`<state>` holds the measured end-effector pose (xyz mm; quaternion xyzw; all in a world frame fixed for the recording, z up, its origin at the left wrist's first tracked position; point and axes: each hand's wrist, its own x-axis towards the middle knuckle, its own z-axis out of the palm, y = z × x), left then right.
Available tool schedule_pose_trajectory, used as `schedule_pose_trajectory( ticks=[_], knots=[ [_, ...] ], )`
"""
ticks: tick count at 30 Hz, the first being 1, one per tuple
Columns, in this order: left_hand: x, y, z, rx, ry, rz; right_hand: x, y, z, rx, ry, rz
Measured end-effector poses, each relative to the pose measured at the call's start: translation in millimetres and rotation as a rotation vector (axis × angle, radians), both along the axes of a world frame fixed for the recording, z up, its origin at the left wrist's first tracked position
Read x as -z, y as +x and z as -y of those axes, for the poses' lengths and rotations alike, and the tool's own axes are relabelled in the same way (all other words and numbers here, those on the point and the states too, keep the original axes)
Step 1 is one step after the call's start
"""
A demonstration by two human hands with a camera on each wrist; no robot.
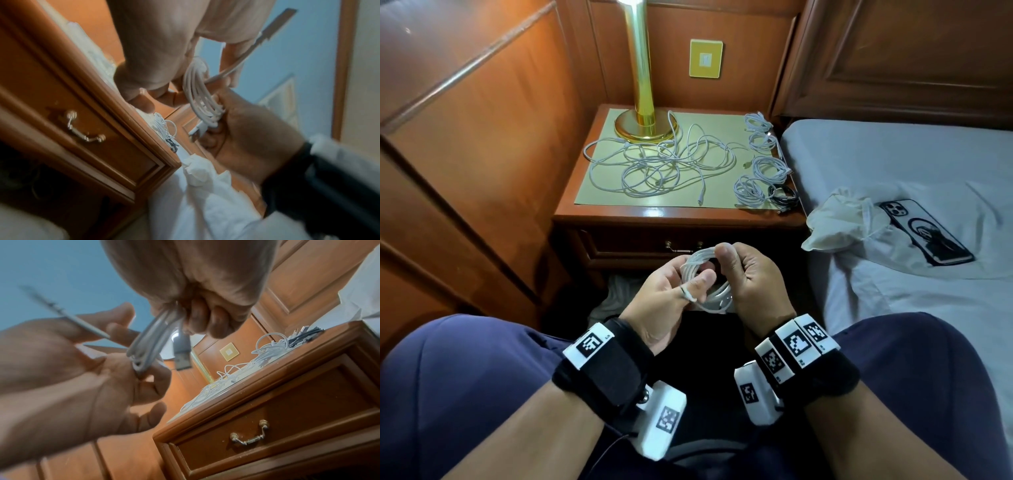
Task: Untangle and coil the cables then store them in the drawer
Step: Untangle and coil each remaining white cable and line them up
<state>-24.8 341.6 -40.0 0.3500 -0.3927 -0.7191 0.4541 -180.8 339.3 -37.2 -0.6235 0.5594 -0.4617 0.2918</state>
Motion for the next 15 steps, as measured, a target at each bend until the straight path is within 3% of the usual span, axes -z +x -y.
schedule_pose_trajectory(
  ticks=[5, 15],
  knots=[
    [4.5, 4.4, -3.3, -0.003, -0.293, 0.398, -11.7, -8.8, 2.2, -0.027, 0.07, 0.073],
    [-7.4, 16.7, 6.1, 0.04, -0.413, 0.458, -20.8, -19.7, 4.7, -0.09, 0.054, 0.096]
  ],
)
